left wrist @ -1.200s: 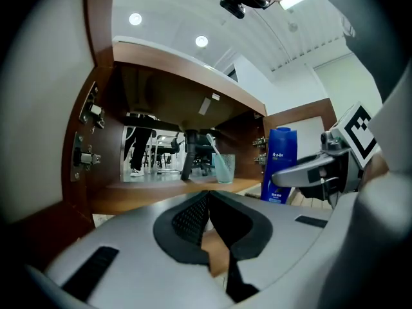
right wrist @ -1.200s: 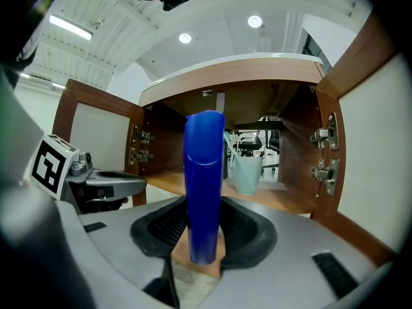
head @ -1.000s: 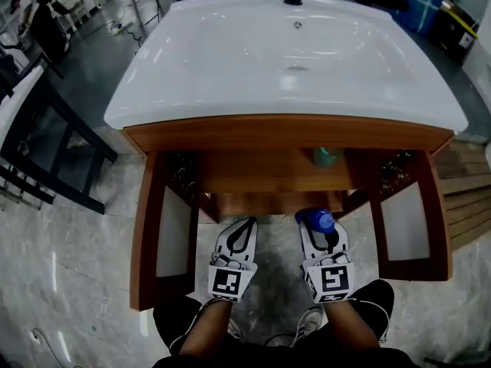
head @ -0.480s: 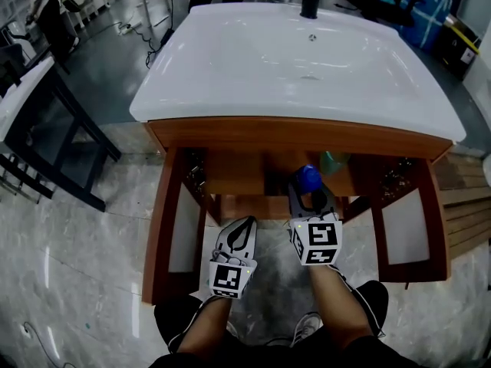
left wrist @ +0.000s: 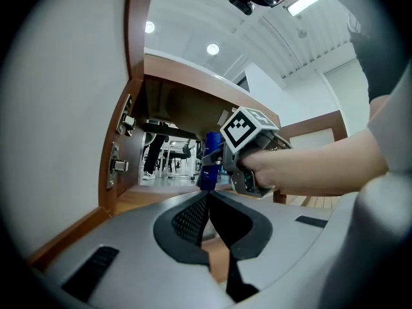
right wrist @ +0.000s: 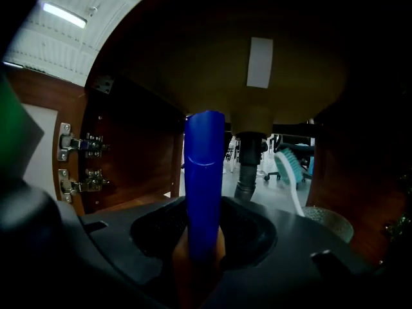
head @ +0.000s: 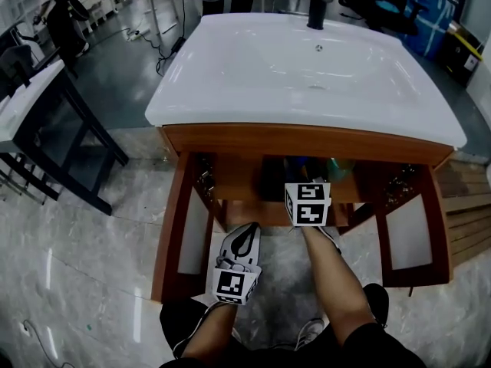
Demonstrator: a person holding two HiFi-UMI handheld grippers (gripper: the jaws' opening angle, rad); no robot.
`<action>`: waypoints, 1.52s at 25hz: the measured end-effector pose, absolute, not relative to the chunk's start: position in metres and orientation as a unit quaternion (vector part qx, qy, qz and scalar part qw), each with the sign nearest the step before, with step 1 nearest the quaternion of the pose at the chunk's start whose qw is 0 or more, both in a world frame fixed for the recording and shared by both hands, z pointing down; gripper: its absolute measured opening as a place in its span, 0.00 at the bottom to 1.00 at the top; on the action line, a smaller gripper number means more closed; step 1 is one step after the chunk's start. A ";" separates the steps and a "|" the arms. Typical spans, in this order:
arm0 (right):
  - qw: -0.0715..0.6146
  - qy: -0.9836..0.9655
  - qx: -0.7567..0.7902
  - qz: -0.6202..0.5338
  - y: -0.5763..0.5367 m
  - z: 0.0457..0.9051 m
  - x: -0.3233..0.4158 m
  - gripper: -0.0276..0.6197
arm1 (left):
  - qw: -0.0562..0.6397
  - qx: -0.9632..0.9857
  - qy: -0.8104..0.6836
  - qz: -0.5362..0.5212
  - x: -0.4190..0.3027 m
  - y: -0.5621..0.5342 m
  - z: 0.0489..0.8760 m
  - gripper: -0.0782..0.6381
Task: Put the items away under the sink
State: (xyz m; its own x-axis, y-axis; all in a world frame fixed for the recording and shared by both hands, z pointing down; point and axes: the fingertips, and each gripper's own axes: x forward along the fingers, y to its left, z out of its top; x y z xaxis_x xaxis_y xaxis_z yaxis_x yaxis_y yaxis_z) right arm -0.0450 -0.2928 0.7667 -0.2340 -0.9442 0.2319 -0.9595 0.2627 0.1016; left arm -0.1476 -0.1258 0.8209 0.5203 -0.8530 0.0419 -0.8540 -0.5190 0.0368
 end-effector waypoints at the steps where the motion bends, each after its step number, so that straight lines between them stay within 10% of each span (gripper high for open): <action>1: 0.126 -0.784 0.607 0.032 -0.297 0.768 -0.046 0.29 | 0.024 0.871 -0.490 0.010 -0.148 -0.126 0.820 0.14; 38: 0.055 -0.796 0.602 0.022 -0.235 0.757 -0.023 0.41 | 0.019 0.881 -0.473 0.021 -0.132 -0.126 0.826 0.14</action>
State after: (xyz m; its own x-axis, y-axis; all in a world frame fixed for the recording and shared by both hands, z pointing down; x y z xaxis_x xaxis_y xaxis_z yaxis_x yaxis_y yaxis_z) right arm -0.0232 -0.2346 0.7570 -0.2695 -0.9562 0.1140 -0.9611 0.2746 0.0310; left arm -0.1324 -0.1264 0.8263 0.5519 -0.8321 0.0550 -0.8336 -0.5522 0.0125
